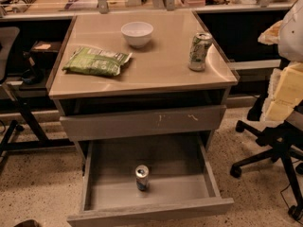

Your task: Pick redbull can from middle drawer and place on counter

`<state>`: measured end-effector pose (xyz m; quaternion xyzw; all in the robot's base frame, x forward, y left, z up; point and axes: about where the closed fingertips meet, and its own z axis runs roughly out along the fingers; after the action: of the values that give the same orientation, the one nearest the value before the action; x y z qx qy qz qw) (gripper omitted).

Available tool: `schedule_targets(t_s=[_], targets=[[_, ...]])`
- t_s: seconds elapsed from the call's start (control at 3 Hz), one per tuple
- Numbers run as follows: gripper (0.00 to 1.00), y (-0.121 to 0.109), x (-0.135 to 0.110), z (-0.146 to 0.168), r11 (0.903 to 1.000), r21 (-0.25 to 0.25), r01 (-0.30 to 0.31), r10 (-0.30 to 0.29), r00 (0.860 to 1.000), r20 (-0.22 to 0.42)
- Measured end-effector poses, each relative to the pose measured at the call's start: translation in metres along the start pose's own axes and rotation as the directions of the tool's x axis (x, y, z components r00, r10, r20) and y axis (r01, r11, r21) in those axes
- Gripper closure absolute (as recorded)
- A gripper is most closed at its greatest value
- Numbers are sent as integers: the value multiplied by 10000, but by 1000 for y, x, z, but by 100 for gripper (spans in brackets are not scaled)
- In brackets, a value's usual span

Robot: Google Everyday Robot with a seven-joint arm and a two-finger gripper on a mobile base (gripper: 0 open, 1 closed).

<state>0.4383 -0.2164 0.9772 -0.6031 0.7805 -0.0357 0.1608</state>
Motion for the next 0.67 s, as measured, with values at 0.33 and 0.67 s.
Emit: schedule_targets(t_s=[0.33, 0.67], targets=[[0, 0, 0, 0, 10000, 4, 2, -2, 10000, 1], [0, -4, -3, 0, 9994, 311, 124, -127, 9999, 96]])
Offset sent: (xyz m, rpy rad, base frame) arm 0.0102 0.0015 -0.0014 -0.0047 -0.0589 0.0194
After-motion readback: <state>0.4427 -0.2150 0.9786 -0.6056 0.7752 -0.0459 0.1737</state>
